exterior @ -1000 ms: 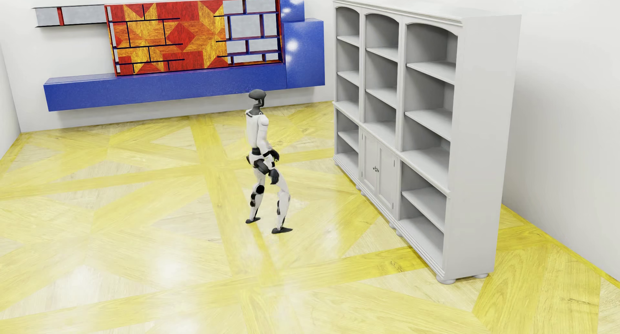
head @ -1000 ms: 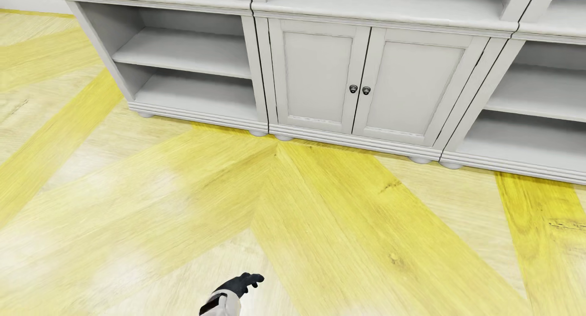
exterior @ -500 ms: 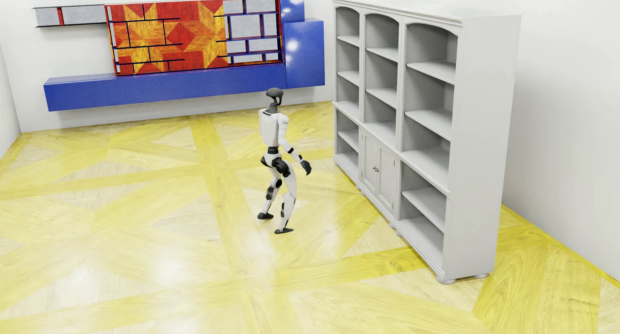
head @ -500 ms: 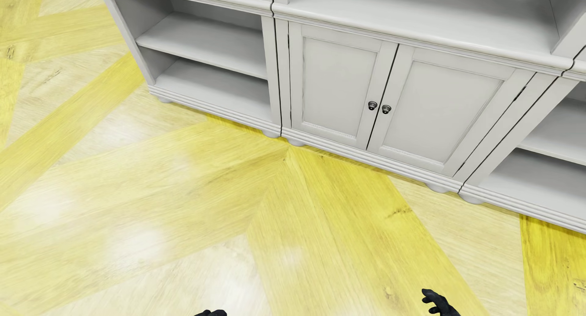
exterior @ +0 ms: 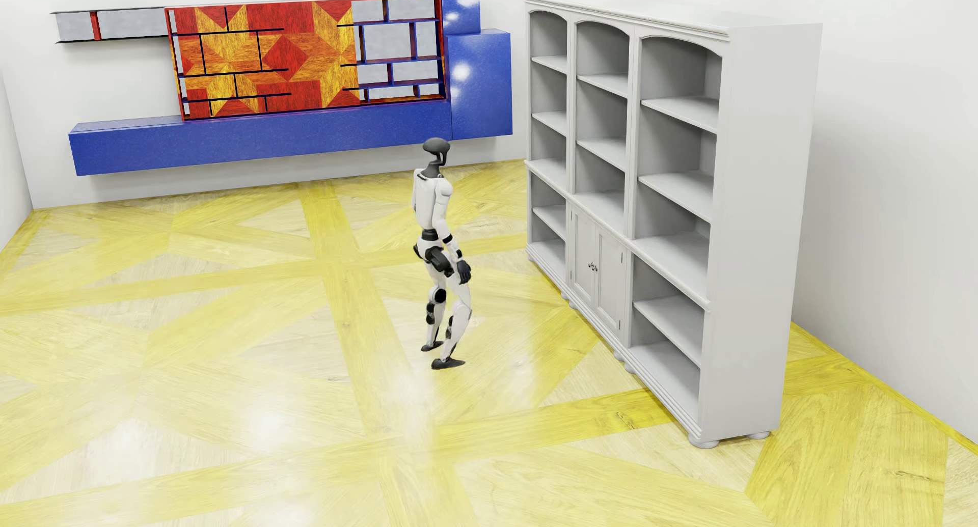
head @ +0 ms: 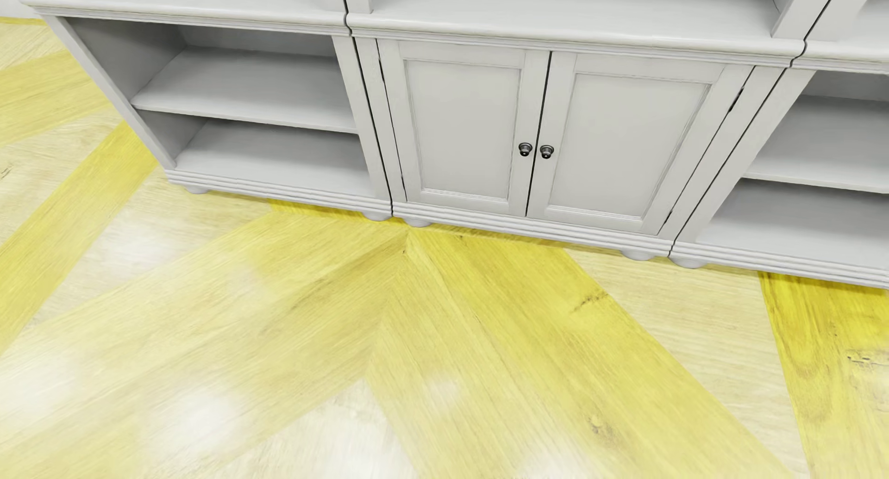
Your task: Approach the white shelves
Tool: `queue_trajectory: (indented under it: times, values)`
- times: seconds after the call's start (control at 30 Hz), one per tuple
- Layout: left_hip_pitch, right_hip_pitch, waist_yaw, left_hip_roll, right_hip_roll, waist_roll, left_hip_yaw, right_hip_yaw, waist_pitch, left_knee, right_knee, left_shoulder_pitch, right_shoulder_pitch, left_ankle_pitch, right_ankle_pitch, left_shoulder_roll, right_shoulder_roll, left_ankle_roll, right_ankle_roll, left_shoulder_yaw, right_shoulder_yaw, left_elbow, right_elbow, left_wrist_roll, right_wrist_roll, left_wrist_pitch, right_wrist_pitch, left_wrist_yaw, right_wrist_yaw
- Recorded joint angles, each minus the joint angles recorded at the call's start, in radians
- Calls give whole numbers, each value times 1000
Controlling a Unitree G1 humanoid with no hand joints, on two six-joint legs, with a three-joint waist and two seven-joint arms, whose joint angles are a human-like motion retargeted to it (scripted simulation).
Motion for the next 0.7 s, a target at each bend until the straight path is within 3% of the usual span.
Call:
queue_trajectory:
  times: [0.07,0.13,0.2,0.23,0.37,0.43,0.63,0.67,0.7]
  values:
    - [13,-64,3,-9,-13,-19,25,71,3,10,109,-49,10,-10,8,-7,-3,3,82,-6,-27,-30,29,9,6,-32,26,49,-2]
    - [36,-40,0,-17,-43,-36,26,62,-2,-21,21,-113,18,1,-29,10,7,4,26,-39,-54,-41,30,19,36,-63,24,30,10]
    - [68,51,-6,-20,-56,-47,12,5,-13,-74,-209,-180,28,23,44,34,9,1,20,-84,-35,-34,18,38,19,-70,13,-5,21]
    - [74,87,-9,-21,-51,-53,4,-14,-19,-81,-265,-208,27,27,35,43,7,-1,-16,-99,-22,-33,13,42,8,-72,11,-16,24]
    - [106,169,-7,11,-8,-56,11,-35,-32,-112,-413,-187,-18,39,94,42,1,-14,-16,-19,48,-72,18,-7,-32,-53,12,64,44]
    - [116,181,-4,27,11,-54,20,-32,-34,-124,-435,-141,-36,43,99,31,-7,-20,-18,3,81,-84,-3,-30,-41,-59,-11,80,46]
    - [115,152,-1,39,20,-57,26,-18,-34,-117,-376,-44,-48,43,66,9,-3,-34,-41,-145,110,57,-40,11,-7,-24,-32,-55,28]
    - [111,146,0,38,17,-58,22,-21,-33,-115,-366,-30,-42,44,59,-4,-5,-36,-44,-139,109,81,-43,-15,-5,-12,-31,-68,33]
    - [106,139,0,37,15,-58,16,-25,-32,-113,-353,-13,-43,45,52,-28,-4,-40,-48,-82,107,84,-40,-86,-6,17,-25,-47,36]
